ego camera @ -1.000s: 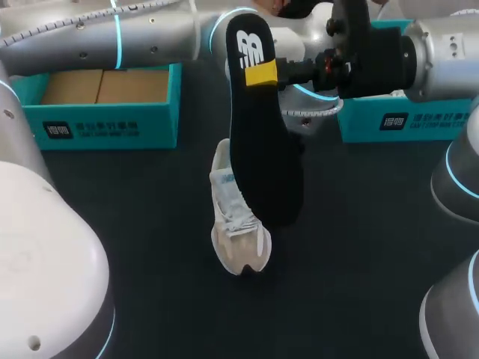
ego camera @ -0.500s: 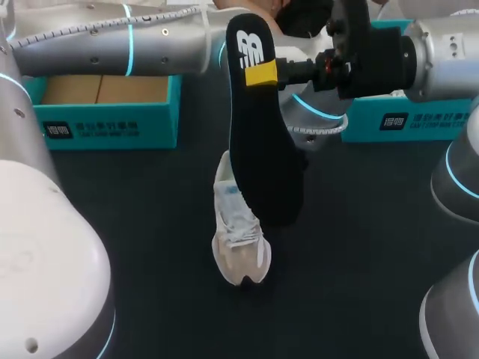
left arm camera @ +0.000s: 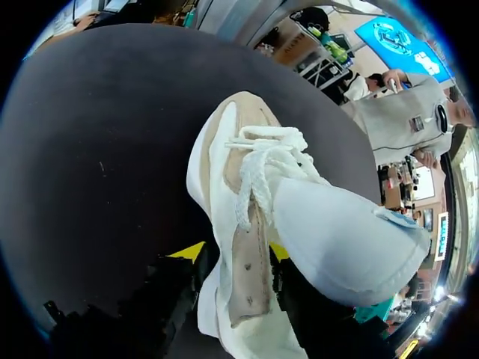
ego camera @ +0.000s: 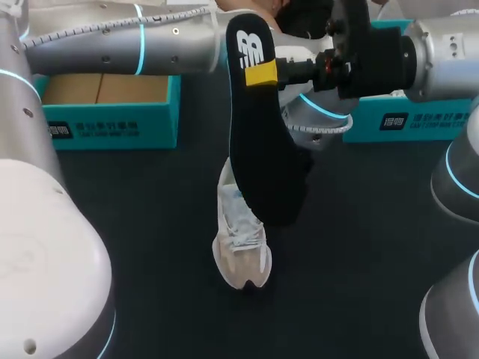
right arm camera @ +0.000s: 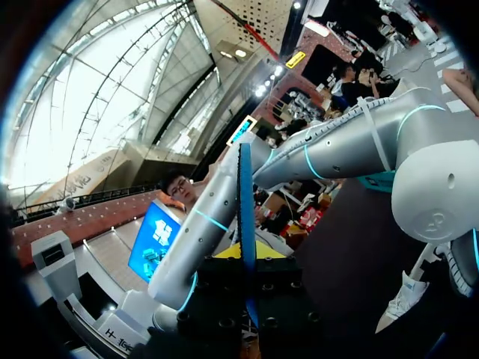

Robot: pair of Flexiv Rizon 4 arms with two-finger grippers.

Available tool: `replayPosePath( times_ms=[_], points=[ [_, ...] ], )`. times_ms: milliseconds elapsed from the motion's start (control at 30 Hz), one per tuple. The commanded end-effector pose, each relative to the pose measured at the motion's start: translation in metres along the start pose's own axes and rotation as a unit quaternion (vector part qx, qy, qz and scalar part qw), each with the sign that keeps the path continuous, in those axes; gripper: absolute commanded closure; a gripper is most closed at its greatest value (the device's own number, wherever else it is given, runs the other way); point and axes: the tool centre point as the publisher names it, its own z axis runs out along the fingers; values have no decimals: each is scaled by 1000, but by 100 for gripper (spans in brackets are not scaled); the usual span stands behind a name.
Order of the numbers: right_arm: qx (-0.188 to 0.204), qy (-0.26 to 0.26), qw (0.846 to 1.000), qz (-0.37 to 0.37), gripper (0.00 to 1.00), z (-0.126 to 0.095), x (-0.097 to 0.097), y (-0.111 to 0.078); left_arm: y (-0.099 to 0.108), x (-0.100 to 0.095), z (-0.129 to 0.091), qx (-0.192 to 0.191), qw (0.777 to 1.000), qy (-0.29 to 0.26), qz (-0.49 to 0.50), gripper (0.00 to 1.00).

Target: Take the shoe out of the shoebox, open the shoe tongue, remove and reinsert the insole, then place the shoe into the shoebox

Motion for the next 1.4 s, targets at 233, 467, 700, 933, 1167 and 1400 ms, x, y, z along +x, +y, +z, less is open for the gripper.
replayPosePath(
  times_ms=[233, 467, 700, 933, 1167, 1400],
  points=[
    [0, -2, 1000, 1, 100, 2, 0, 0, 33, 45, -40, -2, 995, -96, -32, 0],
    [0, -2, 1000, 1, 100, 2, 0, 0, 52, 62, -75, -16, 987, -152, -44, 0],
    [0, -2, 1000, 1, 100, 2, 0, 0, 48, 78, -111, -31, 977, -209, -20, 0],
    [0, -2, 1000, 1, 100, 2, 0, 0, 57, 93, -139, -41, 961, -272, -26, 0],
    [0, -2, 1000, 1, 100, 2, 0, 0, 69, 107, -158, -56, 948, -312, -19, 0],
    [-45, -26, 997, 60, 100, -29, -16, 15, 63, 134, -174, -75, 928, -366, 2, 0]
  ],
)
